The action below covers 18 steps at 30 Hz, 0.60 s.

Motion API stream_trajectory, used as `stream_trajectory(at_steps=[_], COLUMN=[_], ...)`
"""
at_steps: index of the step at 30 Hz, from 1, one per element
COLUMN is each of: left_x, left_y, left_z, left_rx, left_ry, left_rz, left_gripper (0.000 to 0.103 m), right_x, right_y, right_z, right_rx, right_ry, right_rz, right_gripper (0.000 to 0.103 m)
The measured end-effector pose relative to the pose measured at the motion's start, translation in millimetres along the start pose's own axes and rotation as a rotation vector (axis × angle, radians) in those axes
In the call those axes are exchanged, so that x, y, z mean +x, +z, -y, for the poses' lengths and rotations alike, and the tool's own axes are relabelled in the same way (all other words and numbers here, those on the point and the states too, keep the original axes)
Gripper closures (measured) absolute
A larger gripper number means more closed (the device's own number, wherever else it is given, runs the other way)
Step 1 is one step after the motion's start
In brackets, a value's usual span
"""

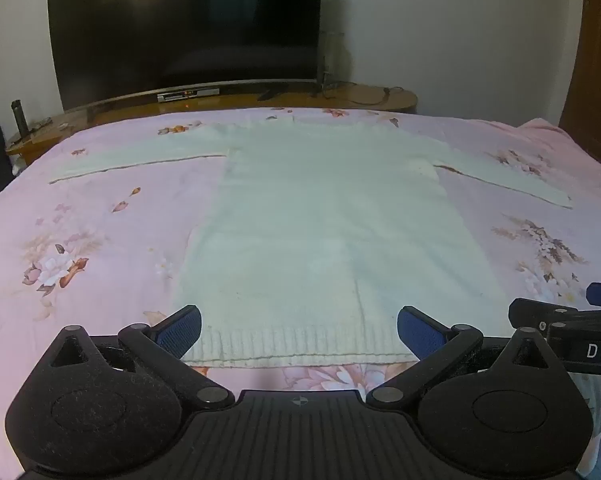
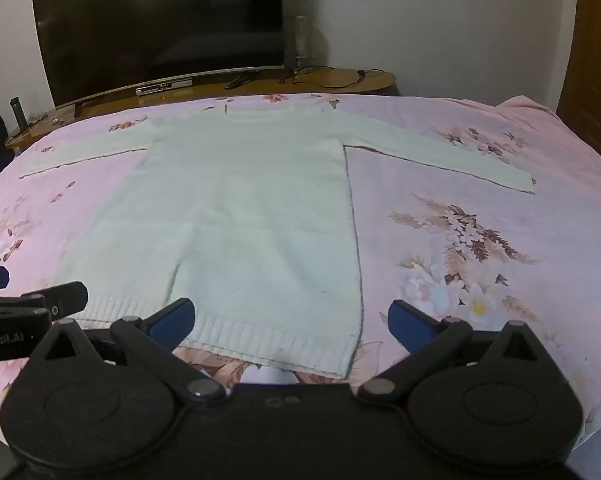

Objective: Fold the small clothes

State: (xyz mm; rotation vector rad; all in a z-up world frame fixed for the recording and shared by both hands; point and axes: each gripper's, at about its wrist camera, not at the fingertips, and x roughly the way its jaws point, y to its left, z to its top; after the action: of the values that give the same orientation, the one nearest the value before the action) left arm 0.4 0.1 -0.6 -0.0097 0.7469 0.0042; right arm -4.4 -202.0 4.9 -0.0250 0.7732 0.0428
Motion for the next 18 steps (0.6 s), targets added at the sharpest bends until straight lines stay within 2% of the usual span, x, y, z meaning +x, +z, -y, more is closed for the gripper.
stream_trajectory(at_steps=[18], left_x=[3.8], left_y=[-2.5], left_z=[2.9], left_rx=[-0.003], left_ry=[-0.006], left_rz=[-0.004], left_gripper=[0.0], right_x=[-0.2], right_y=[0.5], right_z=[1.2], right_rx=[-0.003], right_ry=[-0.004], right_rz=[0.003], right_gripper=[0.0])
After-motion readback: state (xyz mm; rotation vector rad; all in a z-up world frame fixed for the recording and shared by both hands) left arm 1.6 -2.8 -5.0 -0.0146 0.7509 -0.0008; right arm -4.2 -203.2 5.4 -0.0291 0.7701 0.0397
